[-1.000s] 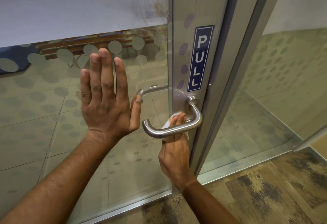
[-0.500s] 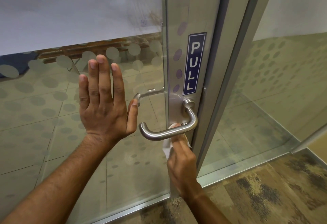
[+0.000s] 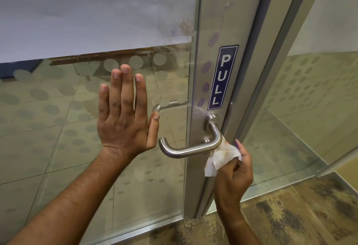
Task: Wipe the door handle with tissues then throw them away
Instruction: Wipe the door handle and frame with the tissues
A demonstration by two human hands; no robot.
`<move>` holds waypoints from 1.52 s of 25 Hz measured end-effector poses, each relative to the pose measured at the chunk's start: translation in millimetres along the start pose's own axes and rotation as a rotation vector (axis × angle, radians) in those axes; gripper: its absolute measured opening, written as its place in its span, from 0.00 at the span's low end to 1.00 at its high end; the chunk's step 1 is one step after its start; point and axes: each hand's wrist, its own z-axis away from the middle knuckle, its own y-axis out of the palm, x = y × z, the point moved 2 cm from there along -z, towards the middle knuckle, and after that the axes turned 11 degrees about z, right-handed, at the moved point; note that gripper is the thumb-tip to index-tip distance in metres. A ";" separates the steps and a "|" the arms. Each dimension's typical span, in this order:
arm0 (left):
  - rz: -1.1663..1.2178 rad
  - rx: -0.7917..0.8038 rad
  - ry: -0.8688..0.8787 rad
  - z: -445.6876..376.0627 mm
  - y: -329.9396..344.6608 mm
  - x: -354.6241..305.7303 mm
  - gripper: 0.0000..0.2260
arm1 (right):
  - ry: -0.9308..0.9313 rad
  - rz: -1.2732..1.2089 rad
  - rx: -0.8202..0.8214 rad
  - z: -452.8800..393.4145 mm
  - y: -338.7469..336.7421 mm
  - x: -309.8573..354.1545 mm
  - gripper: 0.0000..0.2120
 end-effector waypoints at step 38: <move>0.050 -0.007 0.021 -2.9 -4.7 -4.6 0.38 | -0.097 0.195 0.274 -65.2 11.9 69.8 0.05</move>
